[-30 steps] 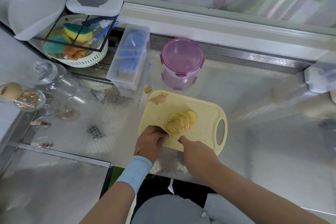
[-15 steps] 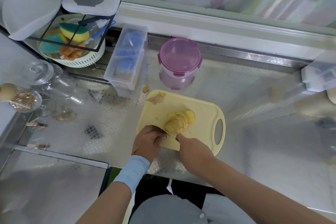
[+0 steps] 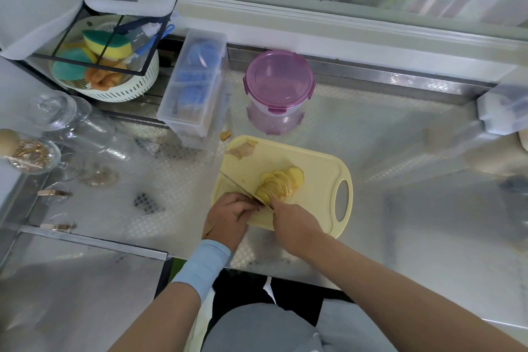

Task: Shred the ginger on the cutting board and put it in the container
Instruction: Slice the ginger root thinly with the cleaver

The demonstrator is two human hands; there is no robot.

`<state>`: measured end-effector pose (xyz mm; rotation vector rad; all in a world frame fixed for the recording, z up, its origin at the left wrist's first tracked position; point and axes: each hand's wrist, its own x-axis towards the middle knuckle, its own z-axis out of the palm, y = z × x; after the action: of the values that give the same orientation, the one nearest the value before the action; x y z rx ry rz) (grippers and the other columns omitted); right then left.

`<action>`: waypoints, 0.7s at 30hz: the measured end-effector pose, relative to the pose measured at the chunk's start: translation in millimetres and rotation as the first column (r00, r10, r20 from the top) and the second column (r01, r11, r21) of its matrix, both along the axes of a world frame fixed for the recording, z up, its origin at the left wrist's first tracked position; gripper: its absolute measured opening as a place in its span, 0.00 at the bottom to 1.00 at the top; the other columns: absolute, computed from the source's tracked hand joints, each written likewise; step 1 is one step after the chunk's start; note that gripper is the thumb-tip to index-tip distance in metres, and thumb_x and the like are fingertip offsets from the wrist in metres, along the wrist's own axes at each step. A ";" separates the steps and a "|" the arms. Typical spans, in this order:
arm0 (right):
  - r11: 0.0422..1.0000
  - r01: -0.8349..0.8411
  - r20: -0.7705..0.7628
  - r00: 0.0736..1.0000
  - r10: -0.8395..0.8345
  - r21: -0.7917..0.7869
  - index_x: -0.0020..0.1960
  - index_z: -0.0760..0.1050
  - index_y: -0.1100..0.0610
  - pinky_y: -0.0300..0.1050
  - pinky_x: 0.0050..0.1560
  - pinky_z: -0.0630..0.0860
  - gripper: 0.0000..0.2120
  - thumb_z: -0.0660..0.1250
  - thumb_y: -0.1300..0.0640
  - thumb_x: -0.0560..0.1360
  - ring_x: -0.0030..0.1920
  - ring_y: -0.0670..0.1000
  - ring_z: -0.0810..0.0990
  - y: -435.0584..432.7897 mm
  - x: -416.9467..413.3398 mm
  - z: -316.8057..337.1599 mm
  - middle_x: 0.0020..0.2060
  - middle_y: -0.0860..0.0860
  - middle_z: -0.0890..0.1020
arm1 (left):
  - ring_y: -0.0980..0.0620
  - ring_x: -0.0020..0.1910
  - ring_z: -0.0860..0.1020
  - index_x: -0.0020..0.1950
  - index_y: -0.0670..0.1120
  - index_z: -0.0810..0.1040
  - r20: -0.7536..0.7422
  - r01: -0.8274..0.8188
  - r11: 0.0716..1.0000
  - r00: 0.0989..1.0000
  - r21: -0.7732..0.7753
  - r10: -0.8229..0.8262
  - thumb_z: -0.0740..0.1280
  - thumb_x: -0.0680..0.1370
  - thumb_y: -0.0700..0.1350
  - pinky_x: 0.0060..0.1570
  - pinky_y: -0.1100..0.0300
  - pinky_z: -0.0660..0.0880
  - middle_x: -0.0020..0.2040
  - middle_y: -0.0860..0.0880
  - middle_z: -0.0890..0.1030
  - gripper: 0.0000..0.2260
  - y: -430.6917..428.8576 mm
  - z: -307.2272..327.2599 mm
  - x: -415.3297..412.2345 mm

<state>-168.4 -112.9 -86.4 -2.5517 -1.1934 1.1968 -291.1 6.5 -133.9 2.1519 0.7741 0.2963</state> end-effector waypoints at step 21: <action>0.988 0.121 -0.089 0.990 -0.113 0.091 0.42 0.69 0.53 0.44 0.34 0.69 0.11 0.55 0.56 0.82 0.38 0.54 0.76 -10.1 17.8 12.7 0.35 0.49 0.74 | 0.57 0.48 0.72 0.43 0.46 0.85 0.023 0.066 0.984 0.997 0.163 -0.071 0.65 0.76 0.48 0.51 0.69 0.68 0.44 0.51 0.81 0.11 -3.7 -7.9 4.4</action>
<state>-150.6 -123.0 -73.6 -2.4387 -1.0418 1.1772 -286.7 2.8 -141.8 2.3166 0.6778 0.3641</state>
